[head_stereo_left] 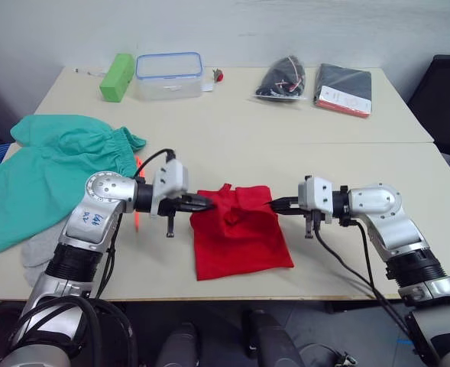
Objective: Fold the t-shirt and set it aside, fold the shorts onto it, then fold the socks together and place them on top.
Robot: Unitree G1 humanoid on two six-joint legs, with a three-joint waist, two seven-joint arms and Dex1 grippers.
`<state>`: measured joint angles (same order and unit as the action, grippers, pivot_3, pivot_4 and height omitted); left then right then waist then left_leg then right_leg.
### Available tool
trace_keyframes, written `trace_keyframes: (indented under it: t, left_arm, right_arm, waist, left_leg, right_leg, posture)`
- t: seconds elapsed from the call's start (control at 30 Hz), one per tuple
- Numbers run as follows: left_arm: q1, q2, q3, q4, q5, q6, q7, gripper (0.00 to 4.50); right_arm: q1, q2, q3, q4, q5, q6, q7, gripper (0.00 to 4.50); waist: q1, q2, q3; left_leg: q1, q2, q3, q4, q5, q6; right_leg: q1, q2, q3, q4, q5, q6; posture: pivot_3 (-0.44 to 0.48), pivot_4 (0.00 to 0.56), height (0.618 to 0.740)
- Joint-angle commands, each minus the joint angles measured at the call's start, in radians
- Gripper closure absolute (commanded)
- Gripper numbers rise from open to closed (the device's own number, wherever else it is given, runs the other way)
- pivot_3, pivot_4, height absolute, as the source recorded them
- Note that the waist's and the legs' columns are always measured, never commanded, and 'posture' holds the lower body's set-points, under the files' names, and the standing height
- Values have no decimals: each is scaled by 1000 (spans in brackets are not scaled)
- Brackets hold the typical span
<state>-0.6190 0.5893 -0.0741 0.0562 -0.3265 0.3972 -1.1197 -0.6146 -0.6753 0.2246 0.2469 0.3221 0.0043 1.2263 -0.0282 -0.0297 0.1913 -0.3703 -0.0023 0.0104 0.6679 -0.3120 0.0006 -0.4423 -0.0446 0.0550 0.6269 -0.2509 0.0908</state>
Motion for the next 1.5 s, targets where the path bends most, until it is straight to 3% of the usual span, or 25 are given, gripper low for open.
trace_keyframes:
  t: [0.03,0.17,0.43,0.67,0.83,0.97,1.1,1.2,1.23,1.33,1.43,1.5]
  left_arm:
    - [-5,-21,104,-9,-111,221,109,4500]
    - [33,-66,174,-19,-169,442,266,4500]
    - [32,-170,276,23,-191,658,522,4500]
    - [12,-220,322,60,-189,674,616,4500]
    - [-11,-235,327,85,-195,653,636,4500]
    - [-21,-236,339,86,-219,655,622,4500]
    - [6,-172,297,-16,-230,632,543,3608]
    - [50,-107,263,-134,-252,596,450,2777]
    - [68,-80,243,-180,-250,564,411,2777]
    - [127,-14,155,-304,-225,452,295,2752]
    - [159,15,37,-333,-140,313,236,3311]
    - [172,29,-84,-308,-36,185,198,3956]
  right_arm:
    - [-46,24,-48,0,84,279,-21,4469]
    - [-109,74,-88,66,132,585,-114,4469]
    - [-224,152,-237,225,229,1066,-298,4469]
    - [-291,201,-384,374,238,1162,-452,4469]
    - [-300,203,-441,374,243,1145,-488,4469]
    - [-265,178,-443,279,270,1175,-457,3586]
    - [-193,133,-435,82,286,1136,-424,2242]
    - [-93,86,-369,-132,249,1012,-377,2231]
    - [-63,78,-360,-200,248,977,-364,2231]
    - [18,77,-325,-373,248,892,-345,2918]
    - [89,78,-210,-469,149,746,-343,3844]
    - [123,97,-95,-481,40,597,-345,4500]
  waist:
    - [-1,0,0]
    - [-1,0,0]
    - [1,0,0]
    - [-1,0,0]
    - [0,0,0]
    - [-1,0,0]
    - [-1,0,0]
    - [-2,0,0]
    - [-3,0,0]
    - [-4,0,0]
    - [0,0,0]
    - [0,0,0]
  left_leg:
    - [0,0,0,0,0,0]
    - [0,0,-1,0,0,0]
    - [-2,-1,-2,-1,1,-2]
    - [-2,-1,-1,-1,1,-3]
    - [-2,-1,0,-2,1,-4]
    - [-3,-2,0,-2,1,-4]
    - [-3,-1,-1,-2,1,-4]
    - [-3,-1,-1,-3,0,-4]
    - [-4,-1,-1,-3,0,-4]
    - [-3,-1,0,-4,0,-5]
    - [-2,-1,0,-4,-1,-6]
    - [0,-1,0,-4,0,-5]
  right_leg:
    - [0,0,0,0,0,0]
    - [-1,0,-1,1,0,0]
    - [-2,-1,0,0,0,0]
    - [-2,-1,-1,-1,0,0]
    - [-2,0,-3,-1,0,1]
    - [-2,0,-4,-1,1,1]
    - [-2,0,-5,-2,1,1]
    - [-3,0,-5,-3,1,1]
    - [-3,0,-5,-4,1,1]
    - [-3,1,-4,-5,1,1]
    - [-2,1,-4,-7,1,1]
    - [-1,1,-3,-7,1,1]
  posture:
    - [0,150,740]
    - [0,150,740]
    - [0,150,740]
    - [0,150,740]
    - [0,150,740]
    - [0,150,740]
    - [0,150,740]
    - [0,150,740]
    - [0,150,740]
    - [0,150,740]
    - [0,150,740]
    - [0,150,740]
